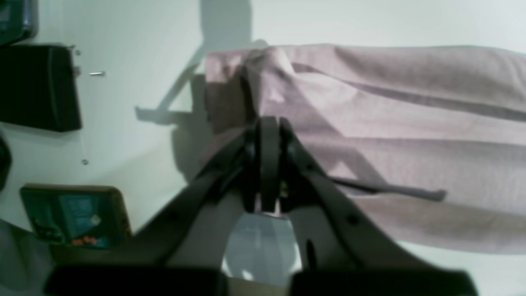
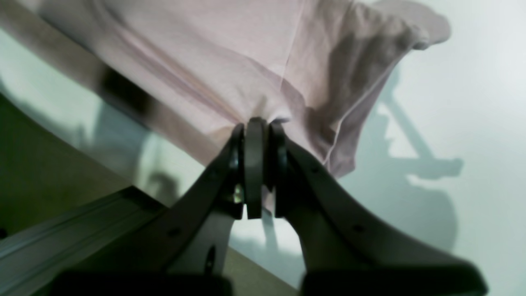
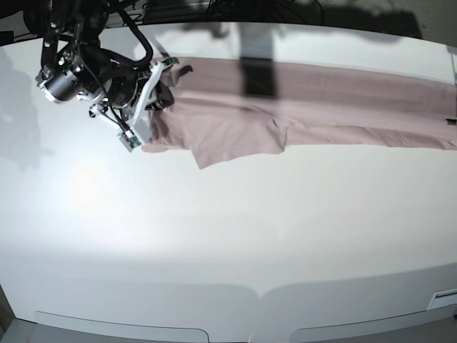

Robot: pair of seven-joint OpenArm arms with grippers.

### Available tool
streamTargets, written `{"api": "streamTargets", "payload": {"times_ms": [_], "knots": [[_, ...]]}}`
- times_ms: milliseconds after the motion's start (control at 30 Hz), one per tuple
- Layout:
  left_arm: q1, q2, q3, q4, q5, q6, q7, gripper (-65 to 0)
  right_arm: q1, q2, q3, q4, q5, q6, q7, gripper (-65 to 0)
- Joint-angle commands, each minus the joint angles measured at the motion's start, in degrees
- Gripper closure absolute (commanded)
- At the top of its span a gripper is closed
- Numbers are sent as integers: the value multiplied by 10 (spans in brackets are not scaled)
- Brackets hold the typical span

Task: Fold the T-shirt properly
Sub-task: 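Lift the hem with both grippers and fold it over toward the collar, then lower the folded hem onto the shirt and release both grippers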

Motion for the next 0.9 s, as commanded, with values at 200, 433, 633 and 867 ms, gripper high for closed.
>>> {"api": "streamTargets", "payload": {"times_ms": [200,433,633,867], "knots": [[45,-17,-8,8,20,2,7,0,-10,3,2,11,4,3,0,0],[61,-1,-8,8,59,2,-42,0,-21,-13,2,11,4,3,0,0],[61,24,-8,8,61,2,-45,0,-22,-19,2,11,4,3,0,0],[61,27,-8,8,99,2,-52,0,-37,-19,2,11,-3,3,0,0]]}}
